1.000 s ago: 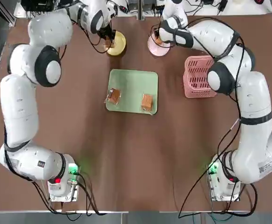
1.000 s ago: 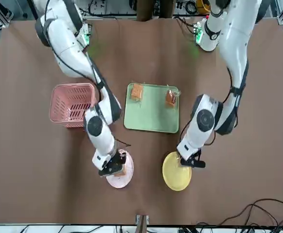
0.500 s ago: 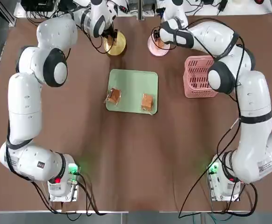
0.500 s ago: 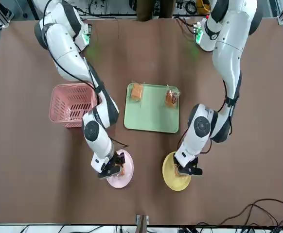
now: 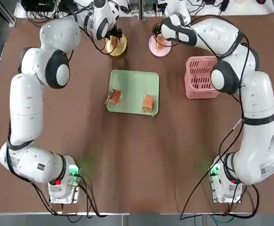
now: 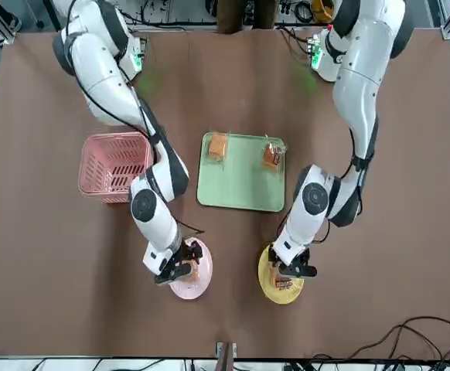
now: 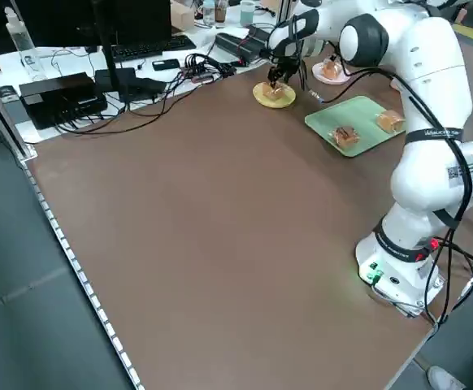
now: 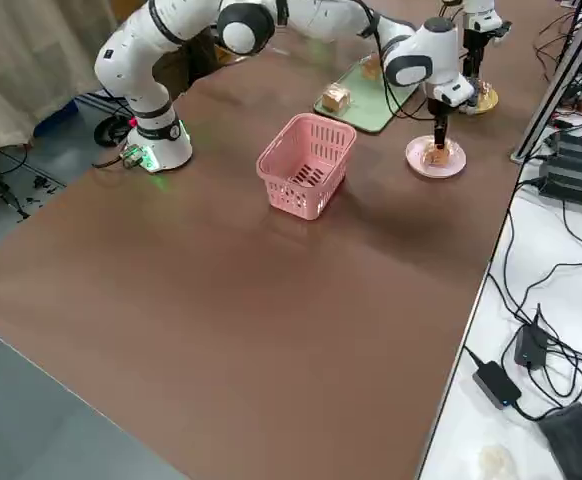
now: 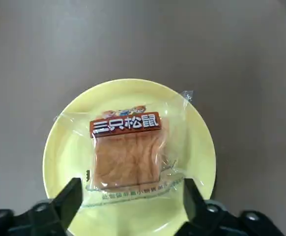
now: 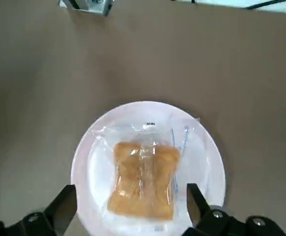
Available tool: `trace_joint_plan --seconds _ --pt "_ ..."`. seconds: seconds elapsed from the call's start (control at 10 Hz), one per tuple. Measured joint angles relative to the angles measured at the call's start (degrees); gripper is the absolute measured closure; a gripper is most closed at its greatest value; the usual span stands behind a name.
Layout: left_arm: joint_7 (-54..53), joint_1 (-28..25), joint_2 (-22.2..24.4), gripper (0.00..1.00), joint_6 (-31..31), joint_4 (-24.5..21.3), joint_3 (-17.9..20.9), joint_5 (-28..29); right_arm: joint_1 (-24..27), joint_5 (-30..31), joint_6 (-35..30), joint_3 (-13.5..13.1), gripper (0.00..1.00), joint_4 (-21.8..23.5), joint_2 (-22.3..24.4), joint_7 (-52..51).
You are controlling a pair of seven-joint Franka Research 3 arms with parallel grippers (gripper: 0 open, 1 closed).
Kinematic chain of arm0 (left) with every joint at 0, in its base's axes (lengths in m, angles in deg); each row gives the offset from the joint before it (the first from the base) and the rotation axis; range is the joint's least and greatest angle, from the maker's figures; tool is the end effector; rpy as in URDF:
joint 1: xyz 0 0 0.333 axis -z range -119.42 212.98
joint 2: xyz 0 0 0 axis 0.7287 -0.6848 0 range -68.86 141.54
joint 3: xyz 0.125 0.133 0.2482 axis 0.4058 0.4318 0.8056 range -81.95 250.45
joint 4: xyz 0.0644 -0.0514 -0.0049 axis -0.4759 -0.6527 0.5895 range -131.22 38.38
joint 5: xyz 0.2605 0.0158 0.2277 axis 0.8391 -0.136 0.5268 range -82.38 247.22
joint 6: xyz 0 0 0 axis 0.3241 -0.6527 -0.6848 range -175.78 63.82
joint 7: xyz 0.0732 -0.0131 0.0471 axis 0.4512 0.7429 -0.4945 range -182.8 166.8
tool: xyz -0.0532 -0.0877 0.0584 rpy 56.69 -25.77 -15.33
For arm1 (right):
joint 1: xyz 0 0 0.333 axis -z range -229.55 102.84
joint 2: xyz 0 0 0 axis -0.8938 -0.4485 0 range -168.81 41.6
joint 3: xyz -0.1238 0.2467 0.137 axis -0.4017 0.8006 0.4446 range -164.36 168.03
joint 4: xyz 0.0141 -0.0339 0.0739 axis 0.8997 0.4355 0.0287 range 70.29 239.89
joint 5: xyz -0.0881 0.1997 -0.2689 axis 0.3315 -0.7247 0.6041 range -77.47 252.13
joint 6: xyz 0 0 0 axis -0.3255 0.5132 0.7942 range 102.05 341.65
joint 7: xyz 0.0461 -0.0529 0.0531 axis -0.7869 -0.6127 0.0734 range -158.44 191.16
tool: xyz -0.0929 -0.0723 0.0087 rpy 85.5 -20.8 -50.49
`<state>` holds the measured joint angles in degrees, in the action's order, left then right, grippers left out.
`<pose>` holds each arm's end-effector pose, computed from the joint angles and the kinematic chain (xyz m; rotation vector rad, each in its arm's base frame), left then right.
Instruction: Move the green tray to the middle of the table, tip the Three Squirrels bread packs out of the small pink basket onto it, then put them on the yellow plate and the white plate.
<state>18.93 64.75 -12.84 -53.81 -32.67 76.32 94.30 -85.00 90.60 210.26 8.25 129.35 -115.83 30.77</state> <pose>0.6614 -0.2922 0.2504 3.0281 -0.1013 0.4268 0.6718 0.3249 0.2835 -2.9698 -0.3228 -0.3649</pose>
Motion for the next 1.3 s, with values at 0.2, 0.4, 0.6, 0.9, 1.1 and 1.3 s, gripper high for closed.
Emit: trace_joint_plan --seconds 0.2,0.4,0.6,0.9,1.1,1.3 --pt "0.5 -0.04 0.88 0.0 6.7 0.35 -0.47 0.0 -0.02 -0.36 -4.63 1.08 0.01 9.77 10.94 5.63" --pt "1.5 -0.19 6.53 0.0 12.58 -4.23 -2.45 0.0 -0.22 -0.21 -5.07 4.89 0.01 24.01 22.21 18.09" --pt "2.87 -0.2 16.75 0.0 7.64 -19.26 -5.3 0.0 -0.48 0.7 -4.99 9.46 0.01 33.86 28.04 28.47" --pt "5.95 0.32 27.79 0.0 -6.09 -44.86 -10.57 0.01 -0.63 9.14 -3.89 16.6 0.01 41.93 28.67 46.06" --pt "8.02 0.48 32.36 0.0 -7.37 -53.87 -13.95 0.01 -0.85 9.88 -3.05 19.28 0.01 43.45 28.55 50.24" --pt "8.2 0.46 35.19 0.0 -7.45 -57.8 -14.81 0.01 -1.14 10.45 0.13 20.79 0.01 44.82 27.85 53.01"
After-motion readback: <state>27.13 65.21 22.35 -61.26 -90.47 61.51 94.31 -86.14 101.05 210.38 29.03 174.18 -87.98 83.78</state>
